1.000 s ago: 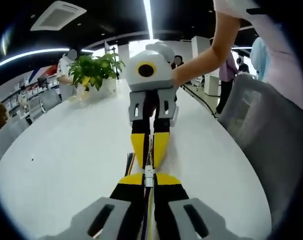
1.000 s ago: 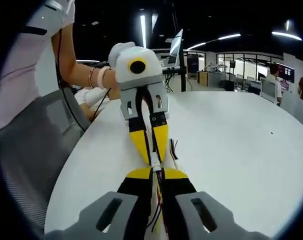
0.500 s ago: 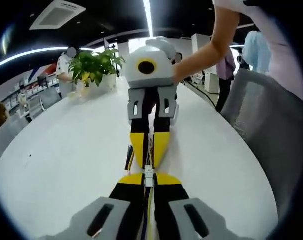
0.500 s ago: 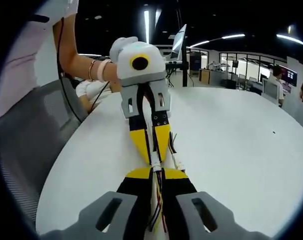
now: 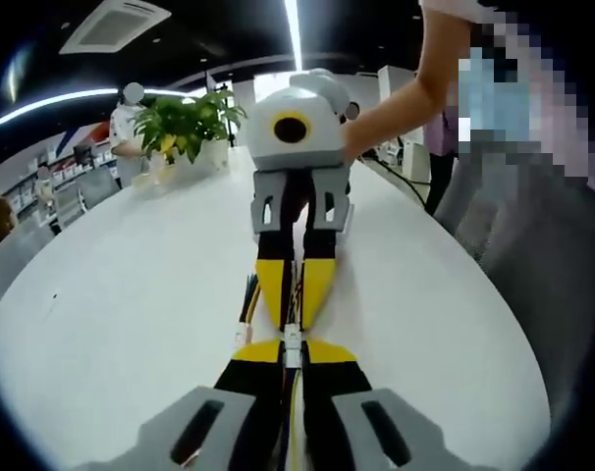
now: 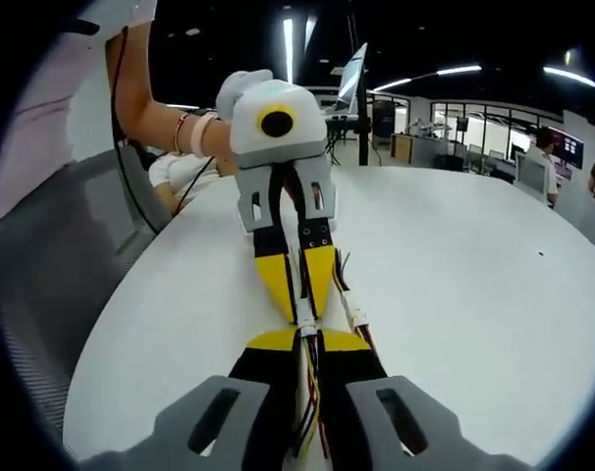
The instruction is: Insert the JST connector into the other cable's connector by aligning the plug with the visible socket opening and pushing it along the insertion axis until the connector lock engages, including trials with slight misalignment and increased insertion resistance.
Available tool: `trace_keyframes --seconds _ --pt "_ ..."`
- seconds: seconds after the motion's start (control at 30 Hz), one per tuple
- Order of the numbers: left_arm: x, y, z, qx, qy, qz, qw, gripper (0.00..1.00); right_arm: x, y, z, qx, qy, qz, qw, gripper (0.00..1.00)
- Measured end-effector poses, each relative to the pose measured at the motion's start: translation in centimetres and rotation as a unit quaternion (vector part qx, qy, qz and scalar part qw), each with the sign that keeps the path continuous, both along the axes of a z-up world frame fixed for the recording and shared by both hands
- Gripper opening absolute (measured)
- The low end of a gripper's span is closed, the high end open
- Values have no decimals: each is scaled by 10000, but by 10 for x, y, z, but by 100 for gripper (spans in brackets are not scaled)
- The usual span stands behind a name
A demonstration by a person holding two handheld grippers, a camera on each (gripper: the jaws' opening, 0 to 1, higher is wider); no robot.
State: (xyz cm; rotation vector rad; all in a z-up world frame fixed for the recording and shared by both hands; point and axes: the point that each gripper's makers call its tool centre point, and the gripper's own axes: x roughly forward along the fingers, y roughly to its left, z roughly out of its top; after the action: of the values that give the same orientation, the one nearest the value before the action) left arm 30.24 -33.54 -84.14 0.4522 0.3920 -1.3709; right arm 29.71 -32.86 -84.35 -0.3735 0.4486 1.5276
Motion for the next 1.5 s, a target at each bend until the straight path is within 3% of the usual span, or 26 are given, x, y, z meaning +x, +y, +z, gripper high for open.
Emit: trace_keyframes --seconds 0.43,0.57,0.63,0.83,1.03,1.27,1.43,1.5 --pt "1 0 -3 1 46 38 10000 0 4 -3 -4 9 8 -93 10000 3" --pt "1 1 -3 23 52 79 10000 0 5 -3 -6 -33 -119 -75 9999 4" --pt "2 2 -4 -21 280 272 9992 0 5 -3 -7 -40 -10 -150 9999 4" --pt "1 3 -5 53 275 338 9990 1 3 -2 -7 -61 0 -264 9996 4" --pt "-5 6 0 -49 560 446 9974 4 1 -7 -3 -113 53 -390 9992 4" --pt "-6 11 16 -149 474 618 9969 10 6 -17 15 184 162 -986 9948 4" --pt "-8 19 22 87 184 673 9975 15 11 -23 28 436 344 -1437 9881 14" --pt "-10 22 28 73 192 757 9969 16 10 -25 33 466 348 -1535 9864 17"
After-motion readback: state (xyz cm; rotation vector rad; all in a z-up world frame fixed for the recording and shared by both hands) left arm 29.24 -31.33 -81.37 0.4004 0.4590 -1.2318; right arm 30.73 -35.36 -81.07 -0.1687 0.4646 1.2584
